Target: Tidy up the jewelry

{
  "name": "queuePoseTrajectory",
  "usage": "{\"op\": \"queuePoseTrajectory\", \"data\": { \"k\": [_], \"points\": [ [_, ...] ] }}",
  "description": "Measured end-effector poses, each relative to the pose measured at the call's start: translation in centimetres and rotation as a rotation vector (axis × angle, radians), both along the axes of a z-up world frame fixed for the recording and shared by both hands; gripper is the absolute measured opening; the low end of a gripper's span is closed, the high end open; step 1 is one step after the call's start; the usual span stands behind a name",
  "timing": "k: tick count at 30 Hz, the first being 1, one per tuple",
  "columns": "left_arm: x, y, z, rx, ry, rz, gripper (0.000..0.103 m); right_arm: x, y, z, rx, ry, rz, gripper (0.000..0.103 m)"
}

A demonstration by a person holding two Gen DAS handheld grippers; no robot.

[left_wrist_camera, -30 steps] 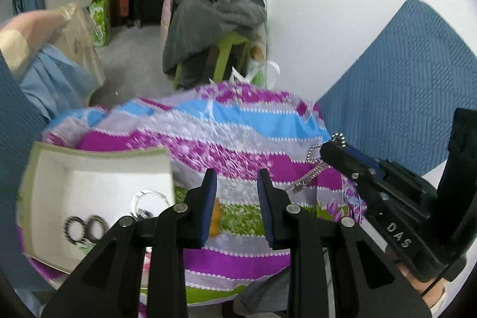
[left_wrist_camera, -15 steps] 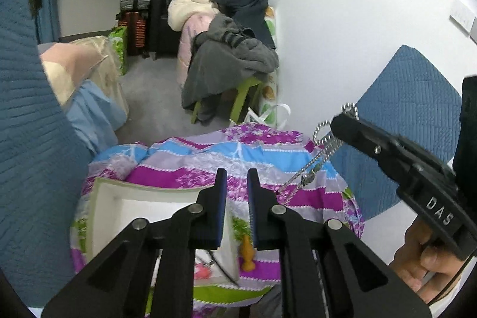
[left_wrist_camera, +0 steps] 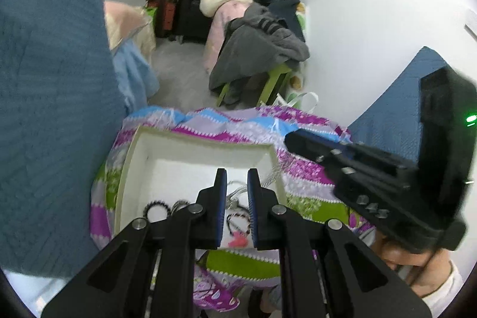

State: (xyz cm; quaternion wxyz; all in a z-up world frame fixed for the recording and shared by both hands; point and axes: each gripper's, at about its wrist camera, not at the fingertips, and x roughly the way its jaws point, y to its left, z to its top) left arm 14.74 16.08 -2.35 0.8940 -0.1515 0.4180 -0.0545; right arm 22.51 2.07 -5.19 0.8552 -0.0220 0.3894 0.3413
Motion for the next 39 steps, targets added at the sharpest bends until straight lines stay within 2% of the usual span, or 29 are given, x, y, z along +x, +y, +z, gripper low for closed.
{"op": "queuePoseTrajectory", "data": {
  "k": [4,8,10,11,12,18,23,27,31,36,37,38,39],
  "points": [
    [-0.8,0.7,-1.5,-0.014,0.023,0.014,0.014,-0.3,0.2,-2.9,-0.044,0.036,0.003,0.008],
    [-1.1,1.0,-2.2,-0.029,0.030,0.024,0.014,-0.4,-1.0,-3.8,-0.060,0.031,-0.014,0.010],
    [-1.3,1.2,-2.7,-0.033,0.034,0.025,0.014,-0.3,-2.1,-4.0,-0.063,0.024,-0.036,0.019],
    [-1.3,1.2,-2.9,-0.038,0.036,0.028,0.014,-0.3,-2.8,-4.2,-0.056,0.024,-0.049,0.029],
    [-1.3,1.2,-3.1,-0.044,0.040,0.029,0.014,-0.2,-3.7,-4.4,-0.047,0.026,-0.064,0.033],
    [-1.2,0.9,-4.8,-0.067,0.064,0.024,0.014,0.0,-8.9,-8.1,-0.051,0.098,-0.195,0.033],
    [-1.0,0.2,-5.6,-0.069,0.080,0.015,0.014,-0.2,-10.7,-13.2,-0.095,0.208,-0.221,0.033],
    [-0.8,0.0,-5.8,-0.061,0.087,0.011,0.014,-0.3,-10.6,-16.1,-0.116,0.265,-0.215,0.033],
    [-1.0,0.3,-5.5,-0.056,0.079,0.021,0.014,-0.3,-10.4,-17.4,-0.095,0.298,-0.202,0.033],
    [-1.1,0.6,-5.7,-0.055,0.087,0.032,0.014,0.1,-9.8,-18.8,-0.142,0.307,-0.198,0.033],
    [-1.1,0.7,-5.8,-0.056,0.087,0.033,0.014,0.2,-9.6,-19.1,-0.150,0.311,-0.198,0.033],
    [-1.1,0.7,-5.8,-0.055,0.089,0.033,0.015,0.2,-9.6,-19.2,-0.160,0.312,-0.197,0.027],
    [-1.1,0.7,-5.9,-0.054,0.093,0.031,0.015,0.1,-9.6,-19.1,-0.161,0.307,-0.198,0.028]
  ]
}}
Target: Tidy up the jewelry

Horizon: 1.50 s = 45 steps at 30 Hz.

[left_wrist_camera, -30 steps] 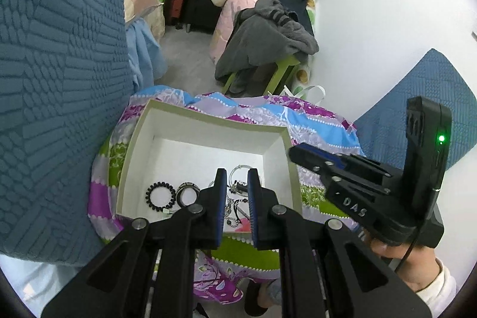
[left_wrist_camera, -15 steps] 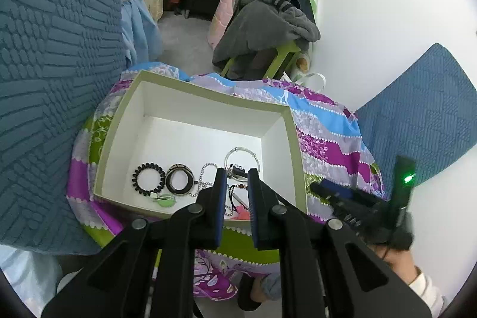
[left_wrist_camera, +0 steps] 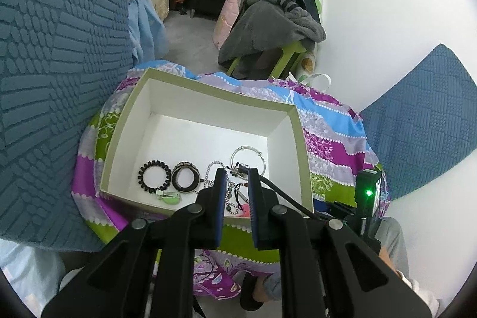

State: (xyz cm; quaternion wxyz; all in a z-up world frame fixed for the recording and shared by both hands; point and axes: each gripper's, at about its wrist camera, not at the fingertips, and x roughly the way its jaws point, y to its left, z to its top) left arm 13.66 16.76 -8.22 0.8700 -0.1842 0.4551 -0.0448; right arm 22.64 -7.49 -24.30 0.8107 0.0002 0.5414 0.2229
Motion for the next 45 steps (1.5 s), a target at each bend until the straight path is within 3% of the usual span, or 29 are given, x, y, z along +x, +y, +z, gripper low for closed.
{"op": "queuePoseTrajectory", "data": {
  "k": [4,7,11,15,22,31,34,35,36,37,40,42,45],
  "points": [
    [0.0,0.2,0.0,0.004,0.003,0.004,0.016,0.1,0.1,1.4,-0.019,-0.045,0.005,0.027],
    [0.0,0.4,0.0,0.003,-0.001,0.012,0.027,0.8,-0.3,4.0,0.006,-0.093,-0.025,0.027],
    [0.0,0.5,0.0,0.008,-0.008,0.011,0.029,1.7,-0.3,9.2,0.063,-0.190,-0.053,0.027],
    [0.0,0.7,-0.1,0.007,-0.008,0.023,0.033,2.3,3.0,12.5,0.108,-0.219,0.011,0.027],
    [-0.6,1.5,0.0,0.014,-0.015,0.059,0.059,1.3,10.1,10.4,0.055,-0.164,0.166,0.027],
    [-1.5,2.7,-0.2,0.044,0.005,0.123,0.074,0.3,10.6,8.7,0.052,-0.118,0.172,0.028],
    [-1.6,3.0,0.0,0.046,0.006,0.138,0.078,0.4,10.2,9.6,0.055,-0.133,0.166,0.040],
    [-1.6,2.9,0.3,0.049,-0.001,0.144,0.078,0.4,10.0,10.0,0.065,-0.138,0.165,0.049],
    [-1.8,3.0,0.8,0.053,-0.023,0.156,0.078,0.4,9.6,10.6,0.079,-0.150,0.163,0.056],
    [-2.1,3.0,1.4,0.057,-0.051,0.164,0.079,0.4,9.4,11.2,0.085,-0.163,0.161,0.058],
    [-2.2,2.9,3.2,0.059,-0.080,0.156,0.079,0.3,8.4,13.7,0.103,-0.210,0.148,0.061],
    [-2.1,2.6,4.6,0.071,-0.096,0.143,0.079,0.1,7.6,16.2,0.123,-0.260,0.131,0.076],
    [-2.4,1.9,6.6,0.094,-0.129,0.129,0.081,-0.5,6.2,20.0,0.162,-0.335,0.099,0.088]
  ]
}}
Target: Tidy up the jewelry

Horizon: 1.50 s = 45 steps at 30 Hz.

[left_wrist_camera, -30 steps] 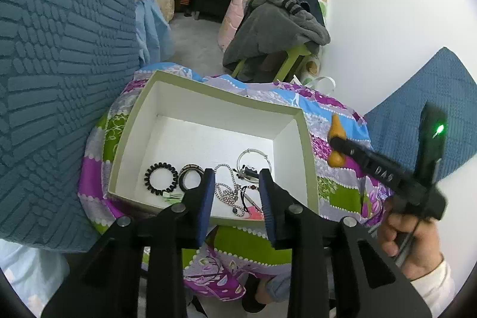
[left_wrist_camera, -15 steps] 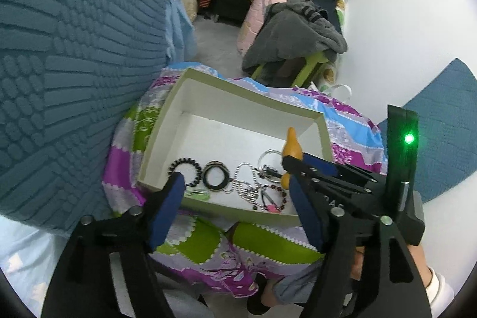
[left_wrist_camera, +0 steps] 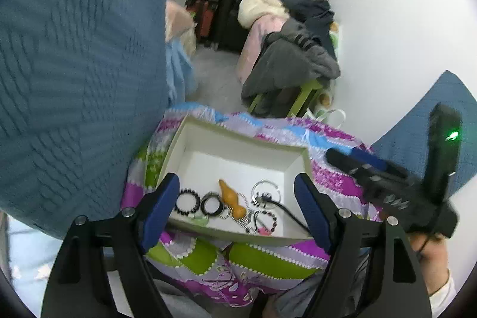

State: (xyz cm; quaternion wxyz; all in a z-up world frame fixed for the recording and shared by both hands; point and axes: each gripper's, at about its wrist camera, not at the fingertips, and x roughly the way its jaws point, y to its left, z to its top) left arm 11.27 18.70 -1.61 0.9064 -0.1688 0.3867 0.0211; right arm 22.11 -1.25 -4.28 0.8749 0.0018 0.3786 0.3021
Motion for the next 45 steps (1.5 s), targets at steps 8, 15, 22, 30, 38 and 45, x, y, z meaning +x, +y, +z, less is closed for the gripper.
{"op": "queuePoseTrajectory", "data": {
  "k": [8,15,22,30,38,45],
  "points": [
    [-1.2,-0.9,4.8,0.029,-0.058,-0.022,0.085,-3.9,-4.2,8.5,0.093,-0.150,-0.052,0.103],
    [-3.3,-3.2,7.1,0.088,-0.105,-0.051,0.087,-7.8,-6.0,11.1,0.120,-0.245,-0.053,0.103],
    [-5.3,-5.7,8.0,0.134,-0.140,-0.082,0.096,-11.4,-7.4,10.4,0.126,-0.268,-0.106,0.103],
    [-7.1,-6.8,7.6,0.168,-0.166,-0.062,0.102,-13.3,-8.0,7.2,0.082,-0.199,-0.122,0.103],
    [-7.8,-7.3,5.6,0.218,-0.119,-0.023,0.102,-14.5,-8.9,5.3,0.053,-0.199,-0.176,0.103],
    [-7.6,-7.4,4.6,0.222,-0.093,-0.020,0.102,-14.7,-8.6,4.1,0.030,-0.196,-0.164,0.103]
  ]
}}
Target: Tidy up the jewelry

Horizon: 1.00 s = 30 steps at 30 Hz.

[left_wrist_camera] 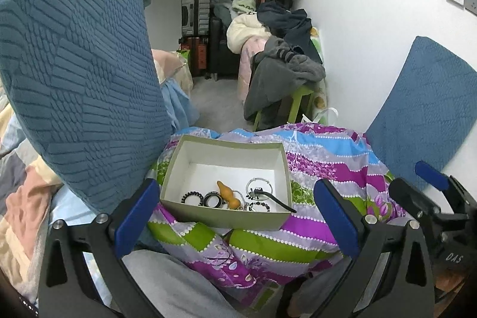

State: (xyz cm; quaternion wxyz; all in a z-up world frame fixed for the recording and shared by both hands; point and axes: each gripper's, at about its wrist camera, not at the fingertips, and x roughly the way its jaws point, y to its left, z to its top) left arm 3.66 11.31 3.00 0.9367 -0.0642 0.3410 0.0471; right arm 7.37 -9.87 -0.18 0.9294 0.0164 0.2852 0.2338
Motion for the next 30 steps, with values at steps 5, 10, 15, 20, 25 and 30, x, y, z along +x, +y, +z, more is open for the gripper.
{"op": "queuePoseTrajectory", "data": {
  "k": [5,10,15,20,25,30],
  "points": [
    [0.0,0.0,-0.4,0.004,0.010,0.012,0.102,0.1,0.2,-0.9,-0.018,0.026,0.003,0.103],
    [-0.1,0.1,-0.7,0.004,0.020,0.019,0.102,0.0,0.3,-1.2,-0.026,0.024,0.001,0.103],
    [-0.2,0.2,-1.1,0.001,0.032,0.025,0.102,-0.2,0.4,-1.0,-0.029,0.015,0.003,0.103],
    [-0.2,0.2,-1.1,0.003,0.037,0.028,0.102,-0.1,0.4,-1.0,-0.028,0.015,0.000,0.103],
    [-0.5,0.1,-1.4,0.009,0.040,0.027,0.102,-0.2,0.4,-0.8,-0.035,0.004,-0.007,0.103],
    [-0.7,0.3,-1.6,0.004,0.041,0.032,0.102,-0.4,0.3,-0.8,-0.038,0.006,-0.014,0.103]
  ]
}}
